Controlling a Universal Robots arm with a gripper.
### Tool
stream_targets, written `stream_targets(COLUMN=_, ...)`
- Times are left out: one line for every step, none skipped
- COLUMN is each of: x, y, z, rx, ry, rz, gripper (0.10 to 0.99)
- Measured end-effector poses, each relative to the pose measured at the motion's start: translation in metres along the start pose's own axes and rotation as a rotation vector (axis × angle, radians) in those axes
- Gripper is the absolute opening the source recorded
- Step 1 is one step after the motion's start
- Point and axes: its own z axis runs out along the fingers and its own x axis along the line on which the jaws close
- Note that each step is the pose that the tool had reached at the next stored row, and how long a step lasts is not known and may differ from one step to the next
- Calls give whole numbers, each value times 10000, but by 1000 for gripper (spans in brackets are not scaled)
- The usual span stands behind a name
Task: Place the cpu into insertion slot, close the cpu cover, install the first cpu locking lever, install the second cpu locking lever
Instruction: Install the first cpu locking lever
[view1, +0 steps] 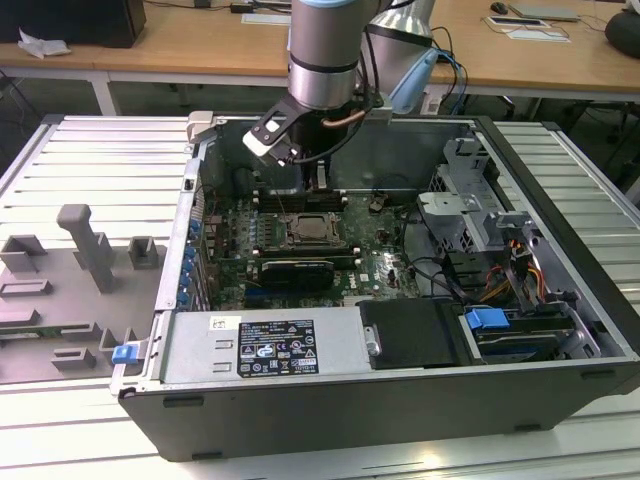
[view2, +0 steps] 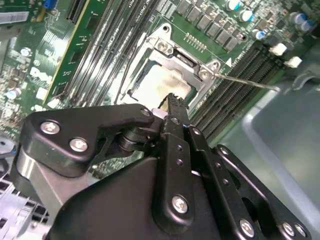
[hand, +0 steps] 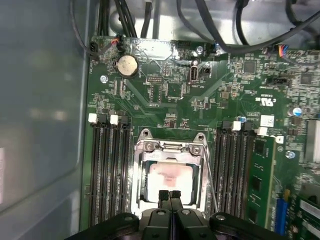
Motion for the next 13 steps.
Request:
stream_targets(x=4, y=0, z=-39, rx=1, ry=-10, rz=0, gripper=106)
stream_targets(x=7, y=0, z=-61, rx=2, ry=-27, rz=0, gripper=106)
stream_targets(x=14, y=0, z=-109, rx=4, ry=-71, rz=0, gripper=106)
stream_targets(x=22, y=1, z=-150, rx=7, ry=-114, rz=0, gripper=106)
stream_targets(x=36, y=1, z=-187, rx=0, ry=-192, rz=0, gripper=106)
stream_targets(x=36, y=1, z=-192, rx=-15, ry=-197, rz=-1, gripper=106)
stream_targets(x=37, y=2, z=-192, rx=-32, ry=-198, rz=-45, gripper=106)
stream_targets(x=36, y=1, z=-193, rx=-30, ry=-200, rz=-163, gripper=106)
stream_targets(x=36, y=1, z=-193, rx=-29, ry=-201, rz=-337, gripper=106)
stream_targets(x=36, y=1, z=-193, rx=-27, ry=-202, rz=-599, gripper=106)
stream_targets(x=36, y=1, z=-193, rx=-25, ry=-204, rz=-789, gripper=106)
stream_targets(x=36, y=1, z=-193, rx=-23, ry=-204, rz=-1040, gripper=106)
stream_targets(x=36, y=1, z=-193, rx=-21, ry=-206, rz=-1242, gripper=106)
